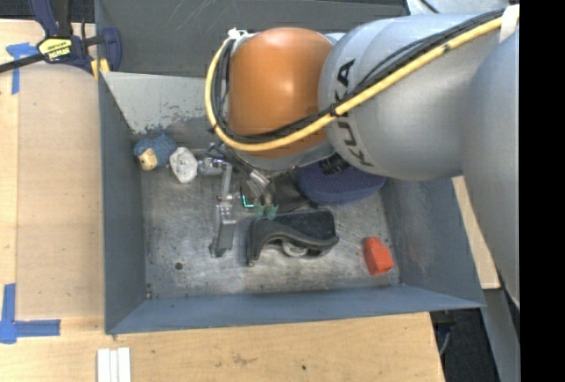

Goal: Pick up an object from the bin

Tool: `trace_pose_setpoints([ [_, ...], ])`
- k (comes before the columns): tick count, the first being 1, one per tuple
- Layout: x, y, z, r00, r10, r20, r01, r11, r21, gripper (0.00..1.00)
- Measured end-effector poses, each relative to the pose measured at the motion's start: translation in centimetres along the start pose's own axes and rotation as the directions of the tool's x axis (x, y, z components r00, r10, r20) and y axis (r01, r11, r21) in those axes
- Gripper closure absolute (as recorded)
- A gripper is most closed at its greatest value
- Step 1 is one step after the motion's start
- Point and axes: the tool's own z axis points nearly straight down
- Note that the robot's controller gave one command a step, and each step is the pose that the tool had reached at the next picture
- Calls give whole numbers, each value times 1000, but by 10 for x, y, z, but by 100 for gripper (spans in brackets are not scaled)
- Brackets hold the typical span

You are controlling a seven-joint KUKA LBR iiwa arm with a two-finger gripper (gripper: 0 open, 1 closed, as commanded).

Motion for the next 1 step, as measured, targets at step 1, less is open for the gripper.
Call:
trace_pose_setpoints([
  [1,6,-87,54,953,-303,3,303,953,3,0],
])
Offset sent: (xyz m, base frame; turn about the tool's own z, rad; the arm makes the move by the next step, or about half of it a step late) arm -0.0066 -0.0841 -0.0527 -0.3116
